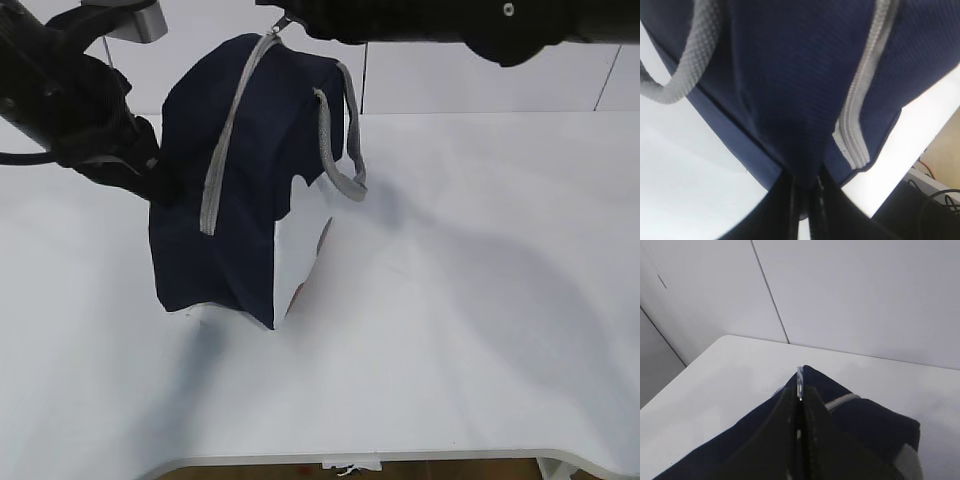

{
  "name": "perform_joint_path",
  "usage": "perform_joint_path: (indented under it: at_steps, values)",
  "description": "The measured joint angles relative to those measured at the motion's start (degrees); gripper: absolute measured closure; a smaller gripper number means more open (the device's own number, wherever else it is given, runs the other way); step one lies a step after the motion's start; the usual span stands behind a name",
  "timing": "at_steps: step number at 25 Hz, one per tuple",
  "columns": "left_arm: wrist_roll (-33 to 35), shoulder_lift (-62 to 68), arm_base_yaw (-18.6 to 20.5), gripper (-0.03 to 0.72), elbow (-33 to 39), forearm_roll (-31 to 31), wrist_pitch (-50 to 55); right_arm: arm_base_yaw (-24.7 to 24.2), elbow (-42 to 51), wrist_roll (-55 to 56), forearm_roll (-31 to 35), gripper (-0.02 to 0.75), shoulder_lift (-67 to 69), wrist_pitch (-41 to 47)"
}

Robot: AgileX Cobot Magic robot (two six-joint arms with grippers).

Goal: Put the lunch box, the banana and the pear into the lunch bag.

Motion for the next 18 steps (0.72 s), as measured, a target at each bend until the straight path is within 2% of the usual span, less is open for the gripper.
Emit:
perform_joint_path:
  at_steps: [18]
  values:
    - [0.4, -0.4, 0.0, 0.691, 0.0, 0.6, 1.3, -2.4, -26.3, 0.0, 1.9, 0.737, 16.3, 23.1]
